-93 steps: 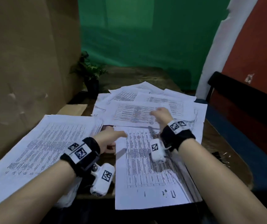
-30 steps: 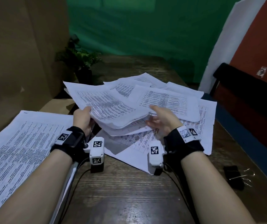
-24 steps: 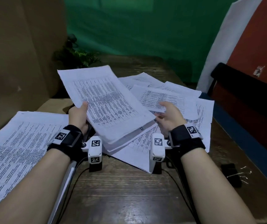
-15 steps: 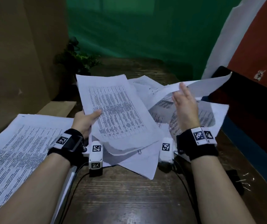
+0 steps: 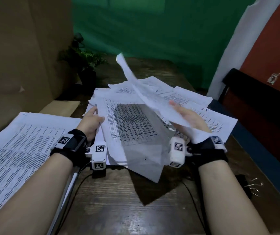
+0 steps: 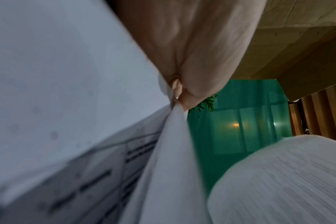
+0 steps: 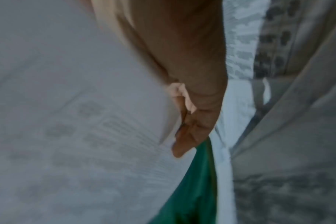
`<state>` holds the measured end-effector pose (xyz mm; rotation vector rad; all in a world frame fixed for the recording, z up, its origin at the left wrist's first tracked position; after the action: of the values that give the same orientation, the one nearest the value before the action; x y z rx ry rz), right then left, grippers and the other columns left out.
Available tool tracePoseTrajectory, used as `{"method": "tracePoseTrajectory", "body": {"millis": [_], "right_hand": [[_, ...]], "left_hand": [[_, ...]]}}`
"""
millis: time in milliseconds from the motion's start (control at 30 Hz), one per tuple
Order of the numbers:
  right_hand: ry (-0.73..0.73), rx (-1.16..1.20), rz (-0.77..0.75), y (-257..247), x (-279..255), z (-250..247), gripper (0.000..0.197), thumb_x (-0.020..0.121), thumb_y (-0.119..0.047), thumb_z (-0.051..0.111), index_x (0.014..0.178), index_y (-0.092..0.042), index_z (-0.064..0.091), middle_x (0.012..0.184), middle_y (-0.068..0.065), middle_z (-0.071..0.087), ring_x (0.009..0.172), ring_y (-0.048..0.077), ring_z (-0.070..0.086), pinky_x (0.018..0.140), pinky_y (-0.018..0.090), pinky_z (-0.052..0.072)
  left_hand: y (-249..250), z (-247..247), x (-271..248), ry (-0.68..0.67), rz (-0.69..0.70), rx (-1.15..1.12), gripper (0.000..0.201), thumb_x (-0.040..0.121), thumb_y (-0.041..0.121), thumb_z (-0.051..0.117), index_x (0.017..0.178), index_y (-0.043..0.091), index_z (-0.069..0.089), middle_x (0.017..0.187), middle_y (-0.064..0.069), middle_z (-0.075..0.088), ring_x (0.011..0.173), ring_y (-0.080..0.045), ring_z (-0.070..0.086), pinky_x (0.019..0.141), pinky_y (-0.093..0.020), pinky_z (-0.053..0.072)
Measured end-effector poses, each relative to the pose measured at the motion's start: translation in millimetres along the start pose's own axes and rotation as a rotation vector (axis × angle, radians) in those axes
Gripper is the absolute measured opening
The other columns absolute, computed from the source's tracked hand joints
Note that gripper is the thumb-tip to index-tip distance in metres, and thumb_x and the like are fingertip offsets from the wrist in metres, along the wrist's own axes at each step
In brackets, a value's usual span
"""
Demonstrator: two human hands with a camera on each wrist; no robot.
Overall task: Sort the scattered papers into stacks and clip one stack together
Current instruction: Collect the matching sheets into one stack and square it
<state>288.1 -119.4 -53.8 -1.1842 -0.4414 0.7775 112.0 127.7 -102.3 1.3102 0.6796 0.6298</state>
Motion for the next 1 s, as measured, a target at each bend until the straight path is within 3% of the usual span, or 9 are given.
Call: {"method": "tracePoseTrajectory", "body": {"millis": [33,100,167,333,467,600,733,900,1000], "right_hand": [[0.071,-0.201,0.029,3,3,-2,0.027,0.087,-0.013,0.069,0.113,-0.018,0.073,0.122,-0.003,0.064,0.104,0.011,0.065,0.097,0.021,0.048],[0.138,-0.292,0.115,7,13,-4,0.038,0.095,-0.004,0.059,0.132,-0.011,0.058,0.127,-0.002,0.059,0.104,0.005,0.06,0.074,-0.002,0.042],[0.183,-0.299,0.148,9,21,-6,0.04,0.096,0.0,0.055,0.136,-0.006,0.053,0.138,0.015,0.056,0.118,0.016,0.057,0.055,-0.005,0.037],[0.175,-0.483,0.099,13,19,-9,0.053,0.094,-0.012,0.062,0.143,-0.004,0.042,0.126,0.011,0.06,0.108,0.02,0.062,0.066,0.007,0.046],[0.095,-0.657,0.241,15,12,-12,0.061,0.087,-0.023,0.073,0.141,-0.014,0.047,0.142,0.007,0.048,0.101,0.012,0.062,0.07,0.014,0.054],[0.065,-0.862,0.277,21,14,-15,0.072,0.079,-0.019,0.08,0.142,-0.021,0.046,0.13,0.006,0.054,0.097,0.005,0.061,0.069,0.012,0.048],[0.118,-1.008,0.184,27,22,-9,0.073,0.08,-0.026,0.078,0.144,-0.021,0.044,0.146,0.005,0.049,0.129,0.02,0.05,0.104,0.029,0.041],[0.168,-1.07,0.176,26,24,-9,0.06,0.089,-0.022,0.066,0.145,-0.015,0.043,0.139,0.004,0.053,0.122,0.021,0.052,0.092,0.025,0.037],[0.366,-0.79,0.167,23,26,-28,0.036,0.09,-0.019,0.06,0.123,-0.01,0.051,0.112,0.008,0.059,0.102,0.025,0.059,0.091,0.037,0.047]], "left_hand": [[-1,0,0,-0.001,-0.009,0.005,0.054,0.091,-0.019,0.033,0.139,0.004,0.039,0.132,-0.019,0.055,0.109,-0.029,0.058,0.086,-0.032,0.052],[-2,-1,0,-0.021,-0.004,0.018,0.059,0.089,-0.02,0.034,0.142,0.008,0.038,0.127,-0.019,0.059,0.104,-0.029,0.061,0.072,-0.027,0.056],[0,0,-3,-0.045,0.033,0.026,0.054,0.091,-0.017,0.036,0.136,0.011,0.044,0.115,-0.015,0.066,0.095,-0.021,0.069,0.064,-0.023,0.057],[0,8,-7,-0.044,0.053,0.01,0.034,0.098,0.0,0.045,0.128,0.016,0.051,0.108,-0.01,0.067,0.079,-0.009,0.071,0.064,-0.022,0.056],[-4,4,-4,0.025,-0.099,-0.049,0.025,0.101,0.019,0.04,0.091,0.005,0.059,0.085,-0.015,0.063,0.071,-0.022,0.057,0.068,-0.03,0.044],[-3,7,-4,-0.034,-0.149,0.038,0.04,0.096,0.024,0.054,0.127,-0.003,0.055,0.126,-0.007,0.06,0.115,-0.019,0.058,0.103,-0.039,0.043],[-6,12,-8,-0.155,-0.14,0.128,0.026,0.094,0.006,0.056,0.118,-0.002,0.059,0.116,-0.012,0.066,0.097,-0.022,0.066,0.072,-0.023,0.057],[-4,7,-11,-0.096,-0.026,0.221,0.028,0.088,-0.009,0.057,0.115,-0.003,0.059,0.099,-0.013,0.068,0.07,-0.013,0.07,0.064,-0.025,0.057],[1,1,-11,0.016,0.033,0.062,0.029,0.088,-0.005,0.06,0.116,-0.01,0.059,0.106,-0.023,0.068,0.087,-0.028,0.07,0.081,-0.04,0.056]]}}
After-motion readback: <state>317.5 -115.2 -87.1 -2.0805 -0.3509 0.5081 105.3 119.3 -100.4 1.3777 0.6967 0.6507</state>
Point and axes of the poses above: each hand's wrist, its own x-axis towards the middle knuckle, its own z-axis out of the palm, y = z × x, the point moved 3 cm from there along x, towards the middle knuckle
